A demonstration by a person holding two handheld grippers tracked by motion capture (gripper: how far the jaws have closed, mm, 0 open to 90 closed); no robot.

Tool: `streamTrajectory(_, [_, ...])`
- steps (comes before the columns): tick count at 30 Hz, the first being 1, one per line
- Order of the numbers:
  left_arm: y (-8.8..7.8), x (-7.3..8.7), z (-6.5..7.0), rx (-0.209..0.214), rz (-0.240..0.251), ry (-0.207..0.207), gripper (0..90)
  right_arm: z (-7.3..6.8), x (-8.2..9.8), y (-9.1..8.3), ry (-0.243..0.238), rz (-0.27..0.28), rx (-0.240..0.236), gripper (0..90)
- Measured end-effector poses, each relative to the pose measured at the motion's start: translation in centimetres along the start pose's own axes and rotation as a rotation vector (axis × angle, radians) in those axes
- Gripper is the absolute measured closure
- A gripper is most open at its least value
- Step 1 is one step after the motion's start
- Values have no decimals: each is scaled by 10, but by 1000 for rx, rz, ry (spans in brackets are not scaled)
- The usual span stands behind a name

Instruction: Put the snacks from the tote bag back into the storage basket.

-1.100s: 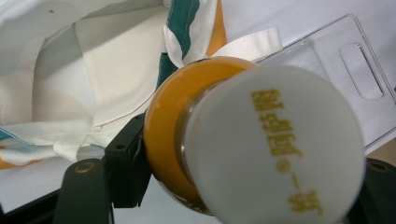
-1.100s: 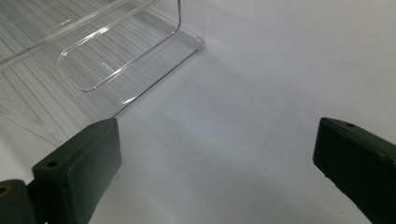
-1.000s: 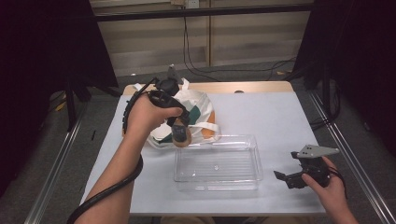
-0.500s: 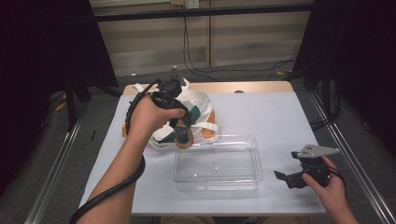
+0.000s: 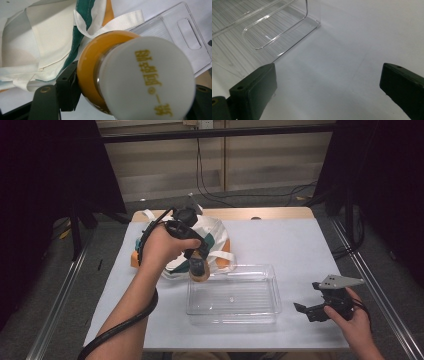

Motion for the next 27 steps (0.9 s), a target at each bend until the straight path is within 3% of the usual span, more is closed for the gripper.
streamTrajectory(19, [16,6,1,24,-19,-13,303,0,0,0,3,1,-3,9])
streamTrajectory(27, [24,9,-4,14,-33,-21,303,0,1,1,-1,-3,-3,9])
Point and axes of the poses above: each handheld gripper's, and its own axes: y roughly forward along the jaws, x roughly out of its underside, z roughly to its right, the point moved 9 cm from there along y, roughly forward along the jaws, and after that the axes turned 3 degrees about z, right-handed, at the moved point
